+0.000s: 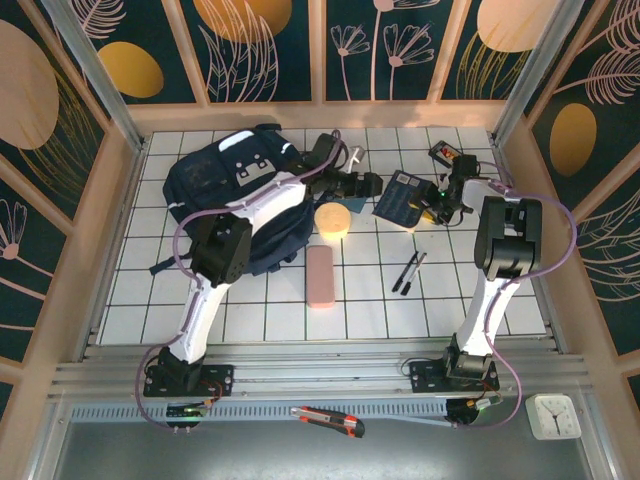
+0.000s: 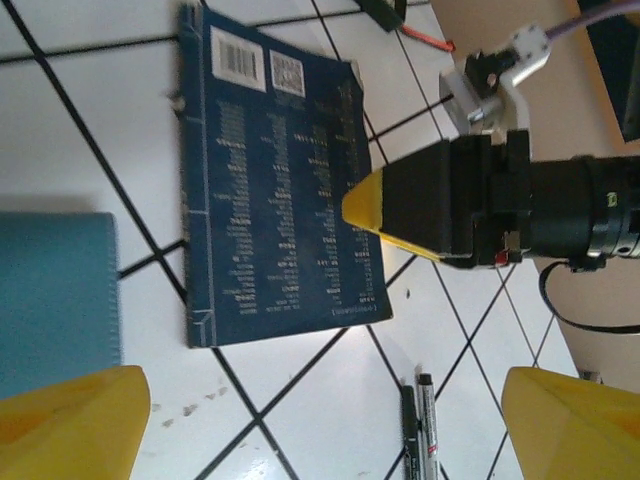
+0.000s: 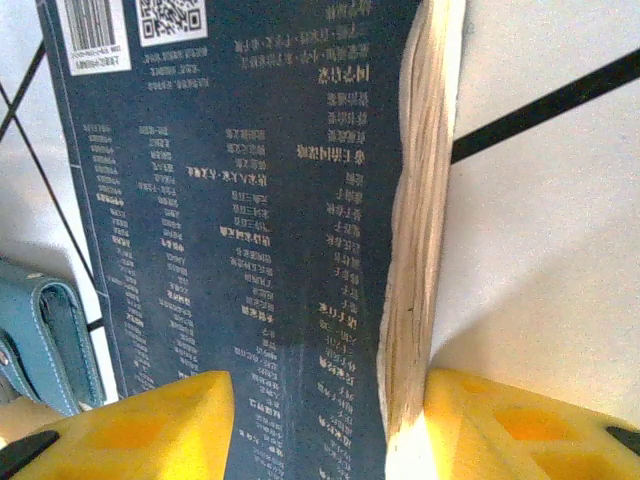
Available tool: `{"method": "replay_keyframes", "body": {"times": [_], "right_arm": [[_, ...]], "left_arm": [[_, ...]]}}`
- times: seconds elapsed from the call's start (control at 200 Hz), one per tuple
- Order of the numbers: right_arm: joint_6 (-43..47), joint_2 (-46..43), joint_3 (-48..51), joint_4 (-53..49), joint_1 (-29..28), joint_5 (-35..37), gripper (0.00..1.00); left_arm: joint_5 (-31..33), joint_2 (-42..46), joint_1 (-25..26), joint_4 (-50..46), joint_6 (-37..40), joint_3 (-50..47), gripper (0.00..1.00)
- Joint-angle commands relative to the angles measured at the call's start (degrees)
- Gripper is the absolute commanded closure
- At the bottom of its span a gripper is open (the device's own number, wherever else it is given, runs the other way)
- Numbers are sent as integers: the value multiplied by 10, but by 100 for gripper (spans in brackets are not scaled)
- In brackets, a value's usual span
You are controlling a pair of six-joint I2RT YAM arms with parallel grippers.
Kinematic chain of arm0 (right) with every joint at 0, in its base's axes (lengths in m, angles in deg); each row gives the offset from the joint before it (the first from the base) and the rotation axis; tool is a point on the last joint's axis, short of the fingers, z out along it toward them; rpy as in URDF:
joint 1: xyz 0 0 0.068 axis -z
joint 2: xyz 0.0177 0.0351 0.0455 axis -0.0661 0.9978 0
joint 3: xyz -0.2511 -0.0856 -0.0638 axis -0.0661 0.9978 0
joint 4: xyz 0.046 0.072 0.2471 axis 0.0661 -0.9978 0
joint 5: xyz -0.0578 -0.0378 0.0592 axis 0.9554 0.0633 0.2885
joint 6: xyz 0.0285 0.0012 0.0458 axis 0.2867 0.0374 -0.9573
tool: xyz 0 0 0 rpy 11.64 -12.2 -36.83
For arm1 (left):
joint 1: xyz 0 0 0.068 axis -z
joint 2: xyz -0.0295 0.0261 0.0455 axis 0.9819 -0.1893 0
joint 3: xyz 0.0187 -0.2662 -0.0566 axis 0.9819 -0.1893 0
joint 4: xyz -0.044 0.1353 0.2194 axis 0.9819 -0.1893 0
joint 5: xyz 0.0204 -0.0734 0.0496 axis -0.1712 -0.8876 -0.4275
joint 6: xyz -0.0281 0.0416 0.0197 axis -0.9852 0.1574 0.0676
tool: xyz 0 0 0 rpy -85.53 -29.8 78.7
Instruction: Pack the student bag
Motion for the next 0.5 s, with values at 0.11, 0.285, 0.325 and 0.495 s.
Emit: {"method": "replay_keyframes", "body": {"times": [0.11,0.285,0.325,0.495], "right_arm": [[35,28,-14,-4,-12,11,49],[47,26,-13,-16,-18,13,50],[49,26,-12,-18,-21,13,50],[50,29,-8,-19,-28,7,50]], "left_arm": [[-19,-68,23,29,-27,51,15],[2,-129,27,19,-29,109,18],[12,-142,26,10,-25,126,18],[59,-178,26,-30,-4,174,19]]}}
